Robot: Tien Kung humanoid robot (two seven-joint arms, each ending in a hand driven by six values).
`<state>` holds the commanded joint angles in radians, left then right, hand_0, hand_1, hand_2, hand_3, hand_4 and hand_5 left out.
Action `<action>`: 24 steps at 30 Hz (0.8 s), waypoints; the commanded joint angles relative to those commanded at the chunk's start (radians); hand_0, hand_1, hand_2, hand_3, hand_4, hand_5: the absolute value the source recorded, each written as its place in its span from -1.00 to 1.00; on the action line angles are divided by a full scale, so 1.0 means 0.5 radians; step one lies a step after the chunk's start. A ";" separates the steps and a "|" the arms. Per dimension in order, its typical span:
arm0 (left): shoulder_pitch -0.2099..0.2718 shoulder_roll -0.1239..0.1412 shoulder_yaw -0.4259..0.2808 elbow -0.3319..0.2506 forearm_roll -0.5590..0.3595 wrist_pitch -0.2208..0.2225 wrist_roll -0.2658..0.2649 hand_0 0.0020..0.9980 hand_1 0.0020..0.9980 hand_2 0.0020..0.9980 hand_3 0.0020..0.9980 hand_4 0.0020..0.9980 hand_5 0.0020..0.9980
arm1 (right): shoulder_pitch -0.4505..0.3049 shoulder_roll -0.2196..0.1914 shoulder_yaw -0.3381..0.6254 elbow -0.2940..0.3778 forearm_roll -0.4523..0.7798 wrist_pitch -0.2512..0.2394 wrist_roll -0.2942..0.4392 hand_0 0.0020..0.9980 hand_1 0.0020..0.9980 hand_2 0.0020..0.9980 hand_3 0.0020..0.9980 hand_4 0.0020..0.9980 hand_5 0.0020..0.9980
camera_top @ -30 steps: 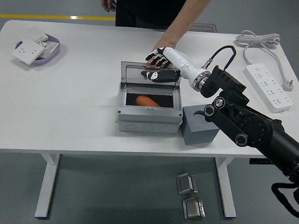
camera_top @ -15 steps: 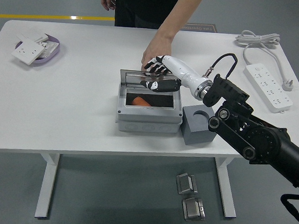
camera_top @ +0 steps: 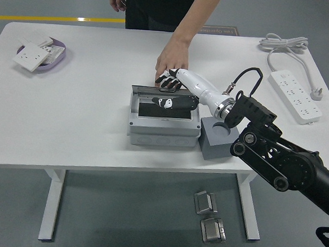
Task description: Pick up the cylinder from the cube,place it in the box,flap close box
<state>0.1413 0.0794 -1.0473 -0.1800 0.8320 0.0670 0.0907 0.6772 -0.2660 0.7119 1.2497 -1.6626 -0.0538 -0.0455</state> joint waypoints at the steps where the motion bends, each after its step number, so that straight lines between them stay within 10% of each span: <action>1: 0.001 0.001 -0.002 0.000 0.001 0.001 0.000 0.14 0.24 0.20 0.23 0.29 -0.67 | -0.007 -0.007 -0.001 0.015 -0.002 -0.002 -0.002 0.18 0.24 0.28 0.38 0.56 -0.08; 24: 0.000 -0.002 0.000 0.000 -0.003 0.000 -0.006 0.14 0.25 0.20 0.23 0.28 -0.67 | -0.205 -0.062 0.138 0.109 -0.049 -0.025 0.007 0.17 0.24 0.28 0.38 0.52 -0.11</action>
<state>0.1412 0.0785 -1.0472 -0.1800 0.8308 0.0668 0.0876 0.5750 -0.2969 0.7809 1.3044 -1.6872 -0.0661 -0.0422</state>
